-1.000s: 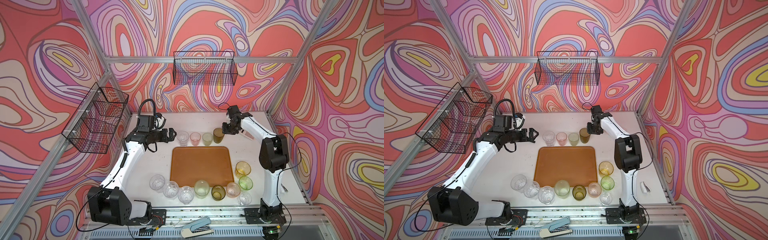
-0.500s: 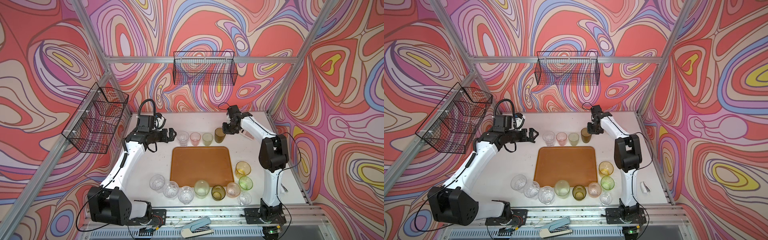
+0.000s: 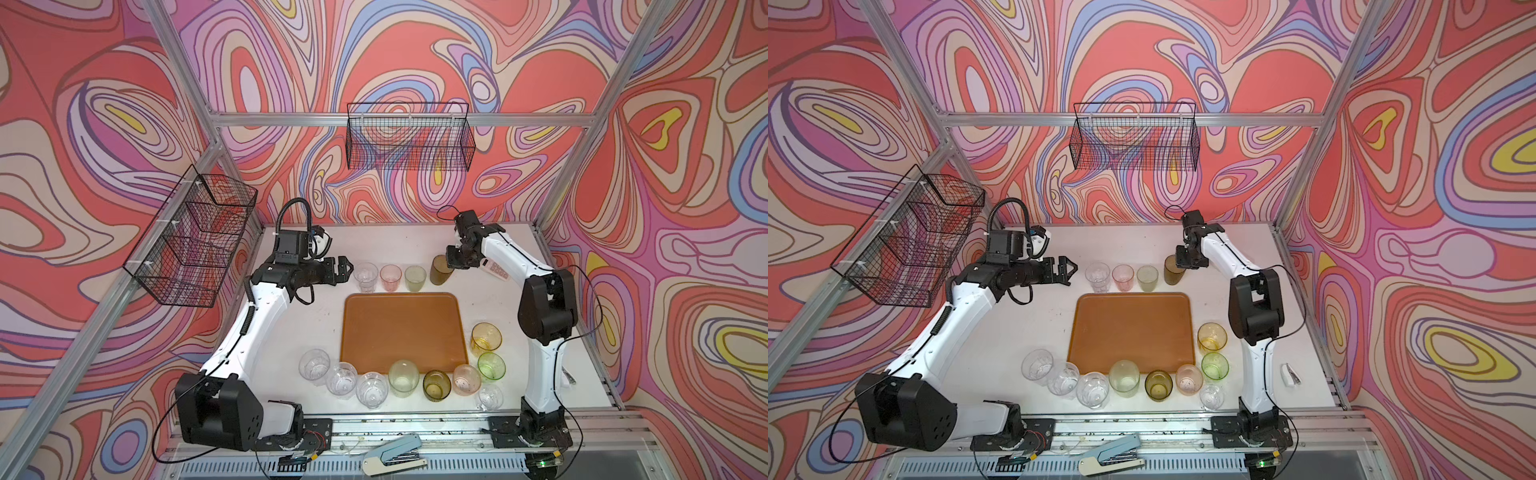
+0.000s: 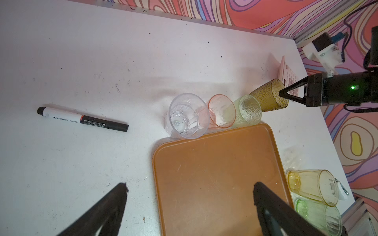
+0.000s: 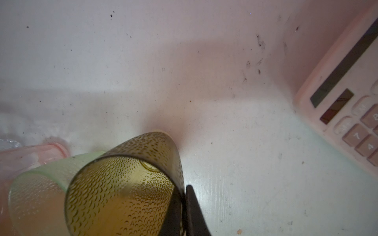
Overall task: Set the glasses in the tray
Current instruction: 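Slide the dark olive glass with the right gripper onto the tray corner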
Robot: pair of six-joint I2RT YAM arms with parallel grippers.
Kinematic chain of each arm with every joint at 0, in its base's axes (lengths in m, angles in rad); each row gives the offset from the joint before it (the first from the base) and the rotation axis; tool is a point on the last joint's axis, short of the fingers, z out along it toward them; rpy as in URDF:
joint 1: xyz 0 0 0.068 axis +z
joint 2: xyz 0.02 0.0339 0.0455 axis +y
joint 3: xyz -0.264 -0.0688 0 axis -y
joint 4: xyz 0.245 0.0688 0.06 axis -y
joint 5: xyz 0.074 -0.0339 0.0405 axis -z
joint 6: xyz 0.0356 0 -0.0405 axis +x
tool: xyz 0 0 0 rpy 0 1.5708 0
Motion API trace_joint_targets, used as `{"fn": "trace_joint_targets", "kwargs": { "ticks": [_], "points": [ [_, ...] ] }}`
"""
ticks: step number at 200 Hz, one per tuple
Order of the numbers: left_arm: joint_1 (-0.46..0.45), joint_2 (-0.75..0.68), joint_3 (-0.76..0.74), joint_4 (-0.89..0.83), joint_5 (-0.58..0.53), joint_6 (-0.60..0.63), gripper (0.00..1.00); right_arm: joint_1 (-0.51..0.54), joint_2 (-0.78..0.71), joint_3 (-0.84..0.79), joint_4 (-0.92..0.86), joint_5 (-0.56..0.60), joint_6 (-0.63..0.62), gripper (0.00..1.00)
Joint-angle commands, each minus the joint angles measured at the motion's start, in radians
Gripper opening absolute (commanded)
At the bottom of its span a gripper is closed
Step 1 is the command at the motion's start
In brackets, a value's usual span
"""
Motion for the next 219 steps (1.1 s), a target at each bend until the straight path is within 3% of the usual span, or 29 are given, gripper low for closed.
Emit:
{"fn": "trace_joint_targets", "kwargs": {
  "ticks": [1, 158, 219],
  "points": [
    [0.002, 0.003, -0.006, 0.004, 0.014, -0.011, 0.99, 0.005, -0.066, 0.019, -0.035, 0.033, -0.019, 0.00],
    [0.003, 0.000, -0.008, 0.021, 0.081, -0.016, 0.99, 0.010, -0.319, -0.133, -0.208, -0.008, -0.072, 0.00],
    [0.002, -0.004, -0.012, 0.029, 0.091, -0.019, 1.00, 0.026, -0.374, -0.225, -0.189, -0.017, -0.057, 0.00]
  ]
}}
